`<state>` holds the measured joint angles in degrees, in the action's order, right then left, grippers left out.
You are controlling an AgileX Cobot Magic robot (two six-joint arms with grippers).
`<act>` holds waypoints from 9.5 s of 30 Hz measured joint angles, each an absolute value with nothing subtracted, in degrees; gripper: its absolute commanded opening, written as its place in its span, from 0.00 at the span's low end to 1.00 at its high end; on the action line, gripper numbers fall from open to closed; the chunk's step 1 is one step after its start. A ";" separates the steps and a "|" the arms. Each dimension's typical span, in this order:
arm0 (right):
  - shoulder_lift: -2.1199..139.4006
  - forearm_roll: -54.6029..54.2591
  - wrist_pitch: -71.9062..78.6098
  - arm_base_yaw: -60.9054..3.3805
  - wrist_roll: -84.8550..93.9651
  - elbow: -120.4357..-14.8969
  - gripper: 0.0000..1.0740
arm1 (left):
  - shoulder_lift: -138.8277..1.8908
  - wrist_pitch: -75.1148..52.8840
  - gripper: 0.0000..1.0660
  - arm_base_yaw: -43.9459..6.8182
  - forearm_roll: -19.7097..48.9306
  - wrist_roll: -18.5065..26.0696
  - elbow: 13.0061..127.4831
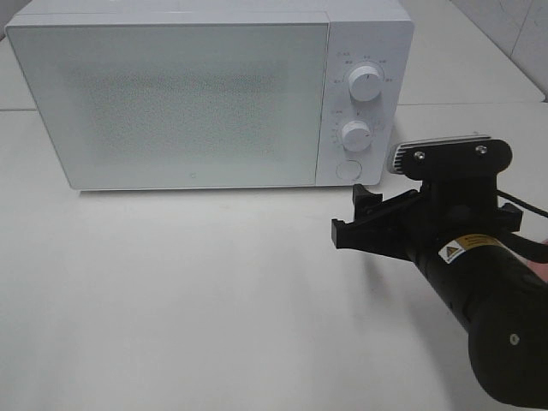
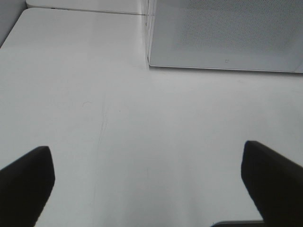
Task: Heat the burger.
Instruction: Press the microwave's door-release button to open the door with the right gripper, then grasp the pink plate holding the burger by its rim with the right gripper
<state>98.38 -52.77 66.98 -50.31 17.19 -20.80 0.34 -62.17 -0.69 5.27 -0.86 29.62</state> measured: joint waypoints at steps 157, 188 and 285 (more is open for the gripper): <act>126.91 -51.80 55.41 -33.58 -66.75 -55.98 0.00 | 0.34 -62.17 0.94 -0.69 5.27 -0.86 29.62; 123.01 -46.93 50.19 -31.63 -66.00 -52.88 0.00 | 0.34 -62.17 0.94 -0.69 5.27 -0.86 29.62; 76.89 1.09 -38.04 -13.92 -4.87 -35.58 0.92 | 0.34 -62.17 0.94 -0.69 5.27 -0.86 29.62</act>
<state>76.89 1.09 -38.04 -13.92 -4.87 -35.58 0.34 -62.17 -0.69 5.27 -0.86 29.62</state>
